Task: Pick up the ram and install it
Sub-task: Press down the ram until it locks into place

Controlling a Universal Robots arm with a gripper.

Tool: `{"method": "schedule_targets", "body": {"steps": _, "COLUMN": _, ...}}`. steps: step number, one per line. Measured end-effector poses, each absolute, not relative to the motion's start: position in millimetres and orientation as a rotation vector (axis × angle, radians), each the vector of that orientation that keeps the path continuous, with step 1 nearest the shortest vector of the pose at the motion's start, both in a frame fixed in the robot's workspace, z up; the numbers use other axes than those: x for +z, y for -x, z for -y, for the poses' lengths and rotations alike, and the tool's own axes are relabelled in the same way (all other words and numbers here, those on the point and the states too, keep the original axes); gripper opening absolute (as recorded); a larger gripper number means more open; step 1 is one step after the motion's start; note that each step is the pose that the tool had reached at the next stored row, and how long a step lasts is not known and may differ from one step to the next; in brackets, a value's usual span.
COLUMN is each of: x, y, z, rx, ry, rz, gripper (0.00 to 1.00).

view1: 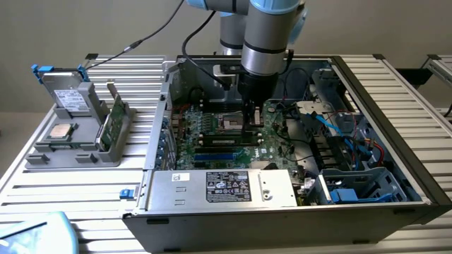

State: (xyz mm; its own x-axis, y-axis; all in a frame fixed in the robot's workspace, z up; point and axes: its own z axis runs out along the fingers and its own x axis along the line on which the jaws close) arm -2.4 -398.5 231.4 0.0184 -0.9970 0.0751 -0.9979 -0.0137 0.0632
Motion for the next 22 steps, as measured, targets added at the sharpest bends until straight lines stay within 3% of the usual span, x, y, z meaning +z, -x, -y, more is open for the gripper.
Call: {"method": "schedule_targets", "body": {"steps": 22, "x": 237, "y": 48, "z": 399, "rx": 0.039, "ry": -2.178, "rz": 2.146, "gripper": 0.11}}
